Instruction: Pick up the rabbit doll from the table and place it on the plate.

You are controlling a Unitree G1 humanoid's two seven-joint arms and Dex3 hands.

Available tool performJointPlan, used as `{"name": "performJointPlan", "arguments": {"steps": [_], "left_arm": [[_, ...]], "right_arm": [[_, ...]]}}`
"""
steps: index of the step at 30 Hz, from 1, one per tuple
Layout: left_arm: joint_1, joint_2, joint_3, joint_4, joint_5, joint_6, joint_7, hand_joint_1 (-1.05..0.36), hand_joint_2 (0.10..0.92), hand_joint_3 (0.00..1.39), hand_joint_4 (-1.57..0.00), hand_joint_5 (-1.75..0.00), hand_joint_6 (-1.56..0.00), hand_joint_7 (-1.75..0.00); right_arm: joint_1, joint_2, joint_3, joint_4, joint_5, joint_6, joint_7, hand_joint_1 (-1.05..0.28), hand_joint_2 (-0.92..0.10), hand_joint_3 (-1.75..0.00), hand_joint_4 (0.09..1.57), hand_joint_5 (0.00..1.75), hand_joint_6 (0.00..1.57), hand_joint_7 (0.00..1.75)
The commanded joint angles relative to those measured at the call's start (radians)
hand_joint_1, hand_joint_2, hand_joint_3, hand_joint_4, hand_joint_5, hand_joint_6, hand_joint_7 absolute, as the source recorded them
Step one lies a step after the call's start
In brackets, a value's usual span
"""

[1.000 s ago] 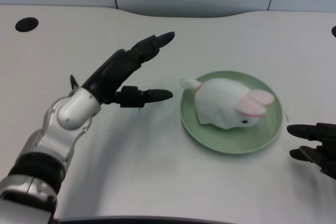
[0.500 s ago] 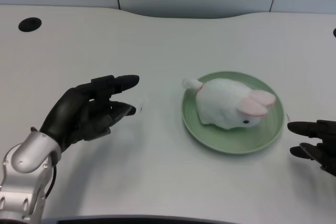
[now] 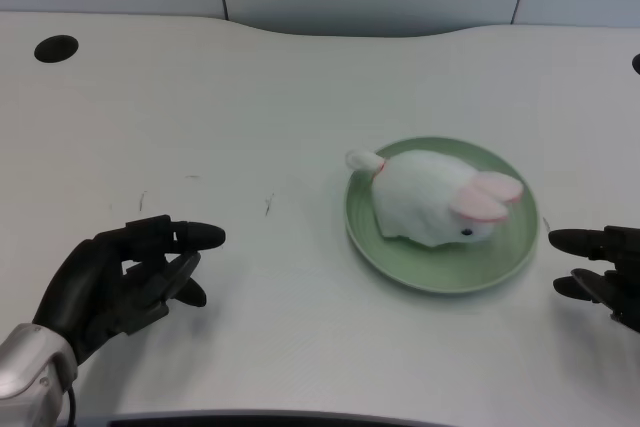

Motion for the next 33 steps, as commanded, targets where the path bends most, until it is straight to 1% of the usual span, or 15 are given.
{"name": "performJointPlan", "arguments": {"steps": [1,2,3,6,8,10,12,16,17,18,20,23,26,31,33], "left_arm": [[0.024,0.018,0.021,-0.018,-0.019,0.018,-0.014,-0.47,0.921,0.49,-0.54,-1.57,-0.69,-0.87],[0.028,0.016,0.024,-0.02,-0.023,0.021,-0.015,-0.47,0.921,0.49,-0.53,-1.6,-0.67,-0.94],[0.03,0.015,0.027,-0.022,-0.025,0.024,-0.015,-0.47,0.921,0.49,-0.52,-1.61,-0.66,-0.96],[0.03,0.003,0.051,-0.013,-0.049,0.062,-0.005,-0.48,0.921,0.48,-0.54,-1.62,-0.65,-1.02],[0.028,-0.001,0.056,-0.012,-0.059,0.09,-0.002,-0.47,0.921,0.47,-0.54,-1.63,-0.63,-1.06],[0.024,-0.004,0.06,-0.009,-0.067,0.107,-0.01,-0.47,0.921,0.47,-0.53,-1.65,-0.59,-1.14],[0.02,-0.005,0.064,-0.002,-0.073,0.114,-0.016,-0.47,0.921,0.47,-0.52,-1.67,-0.58,-1.18],[0.005,-0.003,0.064,0.021,-0.078,0.111,-0.026,-0.48,0.921,0.47,-0.51,-1.74,-0.55,-1.27],[-0.005,-0.004,0.071,0.031,-0.095,0.135,-0.033,-0.48,0.921,0.47,-0.51,-1.74,-0.54,-1.27],[-0.014,-0.005,0.076,0.042,-0.107,0.153,-0.039,-0.46,0.921,0.46,-0.55,-1.74,-0.51,-1.38],[-0.025,-0.006,0.082,0.055,-0.12,0.172,-0.047,-0.45,0.921,0.46,-0.57,-1.75,-0.49,-1.46],[-0.038,-0.003,0.083,0.076,-0.122,0.176,-0.05,-0.44,0.921,0.47,-0.59,-1.75,-0.48,-1.49],[-0.044,-0.004,0.087,0.087,-0.123,0.181,-0.046,-0.45,0.921,0.46,-0.59,-1.75,-0.47,-1.49],[-0.047,-0.004,0.087,0.091,-0.123,0.181,-0.046,-0.45,0.921,0.46,-0.59,-1.75,-0.47,-1.5],[-0.043,-0.005,0.085,0.088,-0.121,0.175,-0.049,-0.45,0.921,0.45,-0.57,-1.75,-0.46,-1.5]], "right_arm": [[0.01,-0.016,-0.008,-0.01,0.002,0.008,-0.005,-0.41,-0.92,-0.22,1.02,0.0,0.91,0.0],[0.009,-0.015,-0.008,-0.008,0.003,0.006,-0.004,-0.41,-0.92,-0.22,1.02,0.0,0.92,0.0],[0.009,-0.015,-0.009,-0.007,0.003,0.004,-0.003,-0.41,-0.92,-0.22,1.02,0.0,0.92,0.0],[0.006,-0.016,-0.014,0.003,0.015,-0.003,0.006,-0.41,-0.92,-0.22,1.03,0.01,0.92,0.01],[0.0,-0.02,-0.015,0.013,0.013,-0.011,0.009,-0.41,-0.92,-0.22,1.03,0.01,0.92,0.01],[-0.004,-0.023,-0.016,0.02,0.013,-0.011,0.011,-0.41,-0.92,-0.22,1.03,0.0,0.92,0.01],[-0.009,-0.022,-0.019,0.028,0.021,-0.012,0.018,-0.41,-0.92,-0.22,1.02,0.0,0.92,0.01],[-0.018,-0.029,-0.016,0.047,0.01,-0.031,0.018,-0.41,-0.92,-0.22,1.02,0.0,0.92,0.0],[-0.024,-0.029,-0.018,0.054,0.017,-0.033,0.022,-0.41,-0.92,-0.22,1.02,0.0,0.92,0.0],[-0.03,-0.029,-0.019,0.062,0.021,-0.035,0.025,-0.41,-0.92,-0.22,1.02,0.0,0.92,0.0],[-0.037,-0.029,-0.02,0.072,0.025,-0.038,0.029,-0.41,-0.92,-0.22,1.02,0.0,0.93,0.01],[-0.043,-0.03,-0.019,0.077,0.02,-0.035,0.024,-0.42,-0.92,-0.21,1.03,0.0,0.93,0.01],[-0.048,-0.029,-0.02,0.08,0.024,-0.026,0.025,-0.43,-0.92,-0.21,1.03,0.01,0.93,0.01],[-0.049,-0.03,-0.02,0.082,0.025,-0.025,0.025,-0.43,-0.92,-0.2,1.03,0.0,0.93,0.0],[-0.053,-0.035,-0.017,0.088,0.016,-0.025,0.021,-0.44,-0.92,-0.21,1.03,0.0,0.93,0.0]]}}
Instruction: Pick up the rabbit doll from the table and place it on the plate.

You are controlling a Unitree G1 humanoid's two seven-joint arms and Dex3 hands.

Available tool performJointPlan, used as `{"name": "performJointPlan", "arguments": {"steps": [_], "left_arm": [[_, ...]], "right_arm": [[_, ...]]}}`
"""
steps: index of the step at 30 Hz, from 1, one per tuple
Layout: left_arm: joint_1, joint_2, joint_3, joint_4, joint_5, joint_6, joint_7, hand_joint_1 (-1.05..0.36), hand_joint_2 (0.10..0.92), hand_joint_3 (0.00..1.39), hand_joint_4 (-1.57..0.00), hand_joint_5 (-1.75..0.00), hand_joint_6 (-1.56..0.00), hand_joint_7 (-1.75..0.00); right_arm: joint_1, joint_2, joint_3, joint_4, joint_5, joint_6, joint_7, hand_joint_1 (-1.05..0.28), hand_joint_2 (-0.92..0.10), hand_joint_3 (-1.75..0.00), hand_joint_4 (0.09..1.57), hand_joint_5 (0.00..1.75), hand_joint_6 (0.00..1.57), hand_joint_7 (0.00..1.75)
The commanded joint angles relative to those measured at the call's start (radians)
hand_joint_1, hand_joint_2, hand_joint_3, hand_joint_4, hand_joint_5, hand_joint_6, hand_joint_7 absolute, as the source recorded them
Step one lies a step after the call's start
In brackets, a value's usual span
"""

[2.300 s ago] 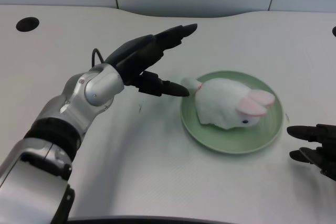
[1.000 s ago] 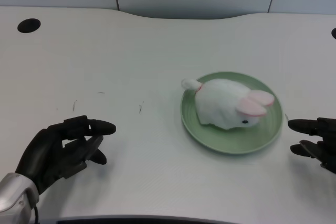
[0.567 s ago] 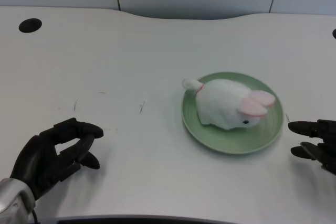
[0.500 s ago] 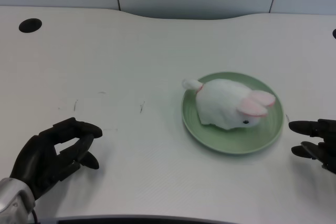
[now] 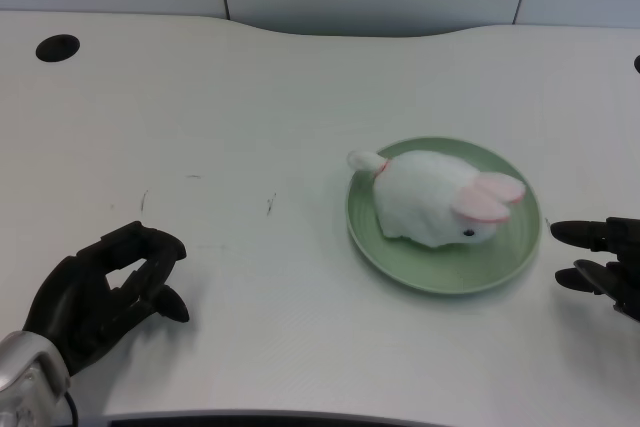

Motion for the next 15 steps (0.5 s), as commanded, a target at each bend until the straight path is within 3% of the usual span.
{"name": "performJointPlan", "arguments": {"steps": [1,3,11,15], "left_arm": [[0.002,0.007,0.01,0.006,0.001,-0.003,-0.006,-0.45,0.921,0.45,-0.57,-1.75,-0.46,-1.5],[0.005,0.007,0.007,0.002,0.005,-0.004,-0.003,-0.46,0.921,0.45,-0.57,-1.75,-0.46,-1.5],[0.002,0.003,0.003,0.007,0.012,-0.009,0.002,-0.45,0.921,0.45,-0.58,-1.75,-0.47,-1.52],[-0.005,0.005,0.004,0.008,0.003,0.017,-0.003,-0.45,0.921,0.46,-0.59,-1.75,-0.47,-1.53]], "right_arm": [[-0.005,-0.024,-0.013,0.018,0.001,0.0,-0.005,-0.44,-0.92,-0.21,1.03,0.0,0.92,0.0],[-0.006,-0.026,-0.012,0.023,-0.003,-0.005,-0.007,-0.44,-0.92,-0.21,1.02,0.0,0.92,0.0],[-0.012,-0.028,-0.015,0.042,0.004,-0.014,-0.003,-0.43,-0.92,-0.21,1.02,0.0,0.92,0.0],[-0.013,-0.027,-0.016,0.038,0.007,-0.003,-0.004,-0.43,-0.92,-0.21,1.02,0.0,0.93,0.0]]}}
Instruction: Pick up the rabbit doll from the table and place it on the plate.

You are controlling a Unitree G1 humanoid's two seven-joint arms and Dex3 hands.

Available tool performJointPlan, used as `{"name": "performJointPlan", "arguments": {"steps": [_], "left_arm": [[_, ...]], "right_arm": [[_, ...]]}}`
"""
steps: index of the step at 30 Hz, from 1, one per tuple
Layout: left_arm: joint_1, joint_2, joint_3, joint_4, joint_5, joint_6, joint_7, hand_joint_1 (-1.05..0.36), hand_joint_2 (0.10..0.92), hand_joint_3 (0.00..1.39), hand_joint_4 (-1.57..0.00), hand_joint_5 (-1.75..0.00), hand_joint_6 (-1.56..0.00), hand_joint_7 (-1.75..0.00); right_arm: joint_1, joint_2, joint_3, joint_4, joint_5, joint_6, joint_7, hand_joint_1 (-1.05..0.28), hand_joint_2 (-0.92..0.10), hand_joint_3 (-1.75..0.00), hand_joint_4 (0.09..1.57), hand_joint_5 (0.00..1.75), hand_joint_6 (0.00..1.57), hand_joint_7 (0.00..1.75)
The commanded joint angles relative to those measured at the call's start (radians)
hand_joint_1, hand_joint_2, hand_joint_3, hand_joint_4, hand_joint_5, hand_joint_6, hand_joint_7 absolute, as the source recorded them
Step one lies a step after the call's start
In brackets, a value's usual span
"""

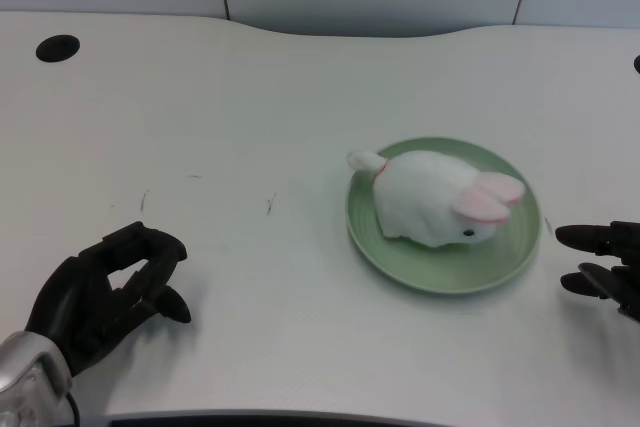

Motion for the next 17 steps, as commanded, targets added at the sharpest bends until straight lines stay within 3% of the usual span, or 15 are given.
{"name": "performJointPlan", "arguments": {"steps": [1,6,10,14,17], "left_arm": [[-0.005,0.008,0.007,0.008,0.001,0.013,-0.004,-0.45,0.921,0.46,-0.59,-1.75,-0.47,-1.53],[-0.011,0.007,0.0,0.02,0.013,-0.01,-0.005,-0.45,0.921,0.46,-0.59,-1.75,-0.47,-1.53],[-0.021,0.006,-0.003,0.032,0.015,-0.013,-0.005,-0.45,0.921,0.46,-0.58,-1.75,-0.46,-1.54],[-0.03,0.004,-0.002,0.044,0.023,-0.032,0.007,-0.45,0.921,0.46,-0.6,-1.75,-0.47,-1.56],[-0.036,0.004,-0.003,0.056,0.033,-0.052,0.007,-0.46,0.921,0.46,-0.6,-1.75,-0.46,-1.55]], "right_arm": [[-0.006,-0.017,-0.016,0.005,0.011,-0.001,-0.004,-0.43,-0.92,-0.21,1.02,0.0,0.93,0.0],[-0.015,-0.02,-0.016,0.021,0.007,-0.006,-0.006,-0.43,-0.92,-0.21,1.02,0.0,0.93,0.0],[-0.029,-0.022,-0.019,0.045,0.01,-0.021,-0.003,-0.43,-0.92,-0.21,1.03,0.0,0.93,0.0],[-0.034,-0.023,-0.017,0.044,0.006,-0.004,-0.012,-0.44,-0.92,-0.21,1.03,0.0,0.94,0.01],[-0.037,-0.026,-0.015,0.049,0.002,-0.007,-0.014,-0.44,-0.92,-0.21,1.02,0.0,0.93,0.0]]}}
